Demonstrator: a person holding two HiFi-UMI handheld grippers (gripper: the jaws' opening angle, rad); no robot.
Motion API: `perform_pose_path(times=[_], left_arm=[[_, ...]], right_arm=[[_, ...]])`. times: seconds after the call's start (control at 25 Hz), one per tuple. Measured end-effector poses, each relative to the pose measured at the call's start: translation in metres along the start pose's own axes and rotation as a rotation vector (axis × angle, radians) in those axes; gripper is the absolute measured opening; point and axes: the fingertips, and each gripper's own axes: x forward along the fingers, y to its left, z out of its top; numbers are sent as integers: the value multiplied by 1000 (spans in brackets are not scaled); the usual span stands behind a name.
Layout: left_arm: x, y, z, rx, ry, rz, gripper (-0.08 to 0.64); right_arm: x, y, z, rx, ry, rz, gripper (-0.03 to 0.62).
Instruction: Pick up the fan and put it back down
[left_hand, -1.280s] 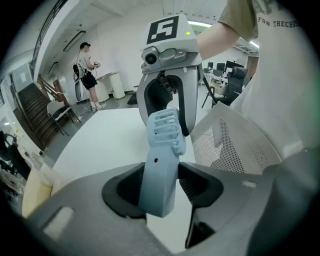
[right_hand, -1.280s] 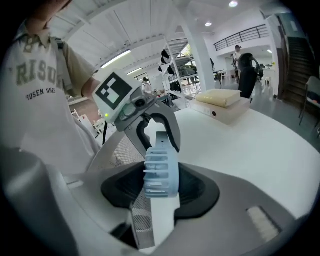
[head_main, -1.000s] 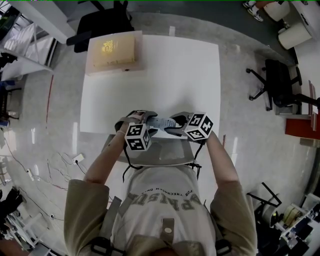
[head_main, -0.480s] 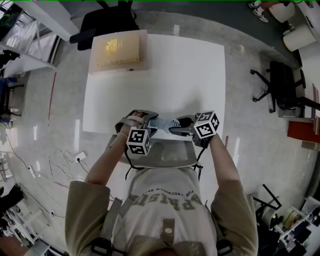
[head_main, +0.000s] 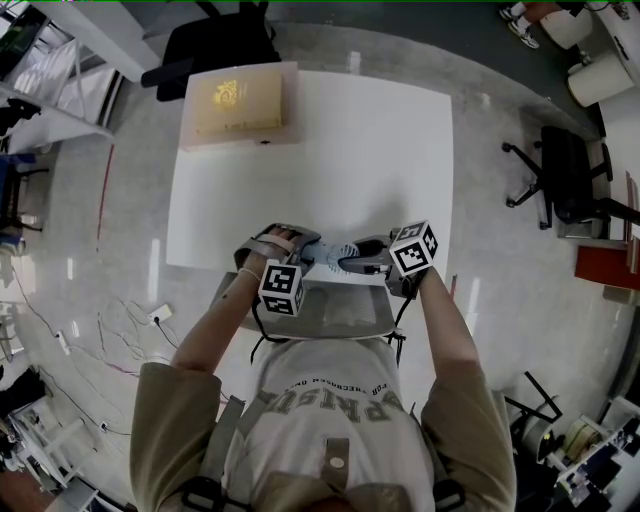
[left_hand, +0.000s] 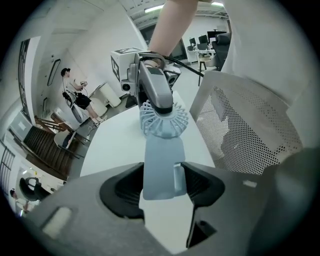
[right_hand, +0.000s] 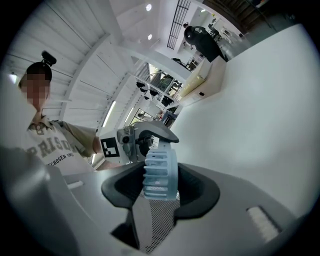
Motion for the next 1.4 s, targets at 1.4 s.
perform_pose_path(times=[1.4], left_arm=[[30,-20,-17,-260,5,-164,230]], right_arm=[[25,-29,-33,-527,438,-358,370]])
